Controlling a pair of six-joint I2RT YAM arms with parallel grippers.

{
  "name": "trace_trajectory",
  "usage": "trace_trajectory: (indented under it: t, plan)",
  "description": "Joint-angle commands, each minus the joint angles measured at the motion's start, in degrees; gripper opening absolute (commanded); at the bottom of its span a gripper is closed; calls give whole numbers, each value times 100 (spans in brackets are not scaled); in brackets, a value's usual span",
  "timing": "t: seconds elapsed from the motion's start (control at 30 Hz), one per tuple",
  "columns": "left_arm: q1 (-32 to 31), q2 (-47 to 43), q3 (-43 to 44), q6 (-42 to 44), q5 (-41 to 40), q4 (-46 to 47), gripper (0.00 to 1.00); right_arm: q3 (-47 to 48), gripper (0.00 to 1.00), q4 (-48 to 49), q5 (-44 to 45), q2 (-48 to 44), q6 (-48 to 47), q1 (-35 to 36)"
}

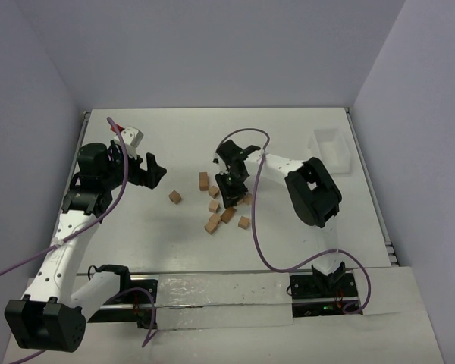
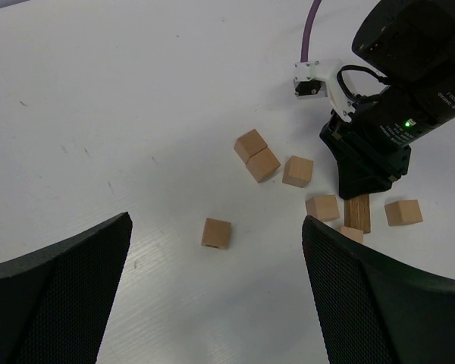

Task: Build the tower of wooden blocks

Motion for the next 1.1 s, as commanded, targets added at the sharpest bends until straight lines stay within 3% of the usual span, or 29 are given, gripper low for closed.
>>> trace_trajectory:
  t: [0.0,0.07,0.3,0.37,0.47,0.8,1.07]
  plan:
    - [37,-24,23,-77,121,286,99,76,42,36,-345,-458,-84,-34]
    - [37,-40,19,-75,109,271,99,190,50,-3,-448,-550,-159,-52]
    - [37,-79,-3,-42,118,231,99,435,93,-287,-869,-1041,-592,-41]
    - [37,-77,-8,-36,134,234,99,429,100,-316,-943,-1082,-699,-4]
    - [37,-67,-1,-51,151,247,99,497,100,-520,-865,-1135,-1015,125]
    - [37,-97,-10,-33,143,180,99,-185,100,-253,78,-1373,-699,938]
    - [37,-115,-31,-24,155,173,99,-42,100,-229,681,-1120,-592,1278]
